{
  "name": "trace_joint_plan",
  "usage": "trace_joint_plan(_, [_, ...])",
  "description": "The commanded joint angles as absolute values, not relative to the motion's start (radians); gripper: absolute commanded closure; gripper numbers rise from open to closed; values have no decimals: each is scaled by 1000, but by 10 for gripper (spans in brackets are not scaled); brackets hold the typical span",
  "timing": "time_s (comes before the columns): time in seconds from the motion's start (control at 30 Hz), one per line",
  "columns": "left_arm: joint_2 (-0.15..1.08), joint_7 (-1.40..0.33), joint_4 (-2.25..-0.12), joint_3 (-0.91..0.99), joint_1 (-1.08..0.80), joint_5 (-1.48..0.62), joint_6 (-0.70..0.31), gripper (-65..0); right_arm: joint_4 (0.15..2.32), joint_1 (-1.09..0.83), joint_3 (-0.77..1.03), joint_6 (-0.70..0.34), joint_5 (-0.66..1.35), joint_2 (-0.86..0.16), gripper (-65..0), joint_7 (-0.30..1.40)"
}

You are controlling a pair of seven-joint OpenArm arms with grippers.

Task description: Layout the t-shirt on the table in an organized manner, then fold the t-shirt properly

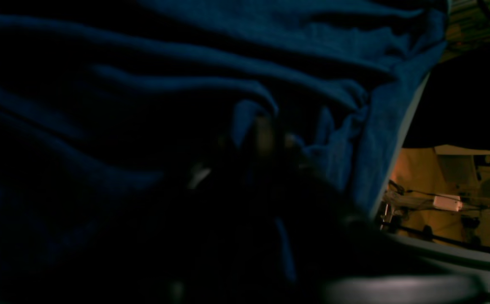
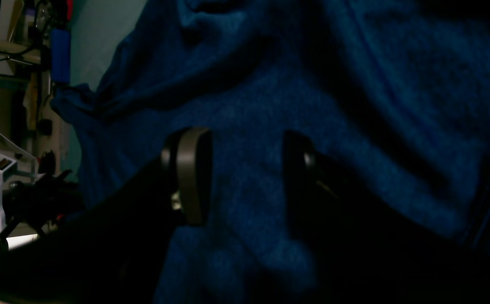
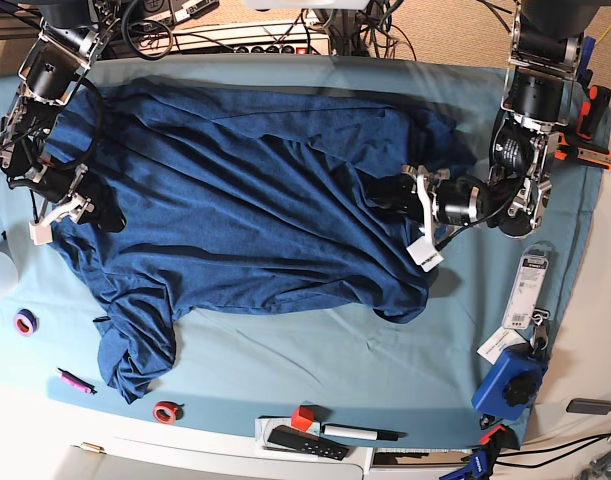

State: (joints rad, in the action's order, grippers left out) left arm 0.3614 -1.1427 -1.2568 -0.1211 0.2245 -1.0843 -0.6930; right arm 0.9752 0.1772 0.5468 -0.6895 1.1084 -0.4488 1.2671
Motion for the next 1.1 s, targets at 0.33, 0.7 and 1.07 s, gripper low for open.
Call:
trace_joint_plan(0.33, [443,-1129,-1272,-114,244,-1107,-698,0,991,196,550,-698,1016,-474,-269,1174])
trace_joint_plan(0.7, [514,-1164,-1272,-114,244,-1174,-698,0,991,196,550,-698,1011,-474,-269,1166])
trace_joint_plan(1.07, [533,-1182,-1272,-114,244,-1182,-698,0,991,196,550,-698,1011,-474,-269,1166])
